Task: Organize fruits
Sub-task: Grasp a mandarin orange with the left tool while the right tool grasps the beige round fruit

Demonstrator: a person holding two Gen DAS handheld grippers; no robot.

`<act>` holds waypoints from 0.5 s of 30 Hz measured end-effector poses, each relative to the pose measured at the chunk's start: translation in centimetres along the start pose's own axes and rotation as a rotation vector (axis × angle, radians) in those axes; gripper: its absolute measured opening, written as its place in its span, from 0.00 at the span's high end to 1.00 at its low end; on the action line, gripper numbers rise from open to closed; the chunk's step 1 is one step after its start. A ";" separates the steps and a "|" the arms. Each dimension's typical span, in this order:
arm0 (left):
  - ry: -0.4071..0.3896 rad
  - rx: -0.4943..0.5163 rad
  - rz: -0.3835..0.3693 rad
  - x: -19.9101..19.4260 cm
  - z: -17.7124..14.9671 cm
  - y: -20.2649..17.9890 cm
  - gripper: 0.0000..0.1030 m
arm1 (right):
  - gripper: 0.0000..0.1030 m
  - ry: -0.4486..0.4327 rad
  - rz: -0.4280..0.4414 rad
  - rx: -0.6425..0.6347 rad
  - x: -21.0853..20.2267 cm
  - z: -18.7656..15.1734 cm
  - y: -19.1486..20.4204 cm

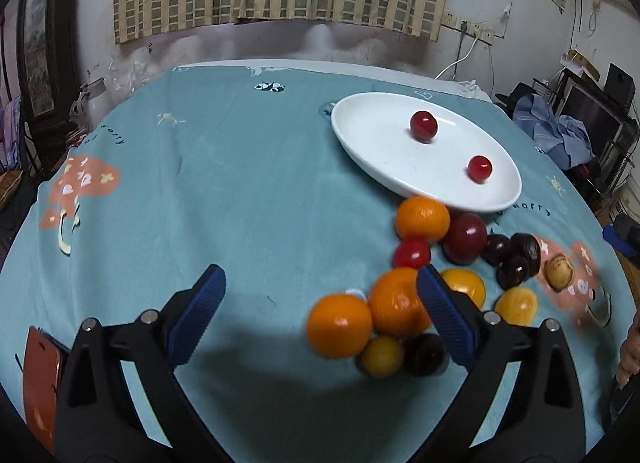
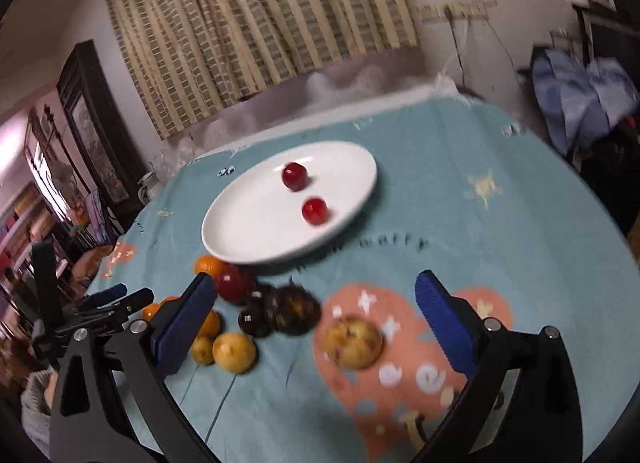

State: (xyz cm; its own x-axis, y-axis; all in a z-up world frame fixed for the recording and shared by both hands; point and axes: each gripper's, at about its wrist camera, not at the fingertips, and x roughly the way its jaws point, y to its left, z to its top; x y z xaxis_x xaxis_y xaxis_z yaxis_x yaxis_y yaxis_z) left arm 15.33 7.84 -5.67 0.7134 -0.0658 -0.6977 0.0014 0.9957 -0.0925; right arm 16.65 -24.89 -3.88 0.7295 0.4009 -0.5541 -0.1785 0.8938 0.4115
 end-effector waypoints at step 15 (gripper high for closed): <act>0.082 0.049 0.088 0.0 -3.4 0.4 0.02 | 0.03 0.037 0.000 0.112 0.4 0.0 -1.7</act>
State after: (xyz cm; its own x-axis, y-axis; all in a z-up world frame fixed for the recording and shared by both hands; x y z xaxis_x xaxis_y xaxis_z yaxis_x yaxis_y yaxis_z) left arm 12.98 7.97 -8.10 0.6528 0.0186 -0.7573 -0.0230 0.9997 0.0047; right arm 17.25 -26.24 -4.86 0.7046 0.4095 -0.5796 -0.1020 0.8667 0.4883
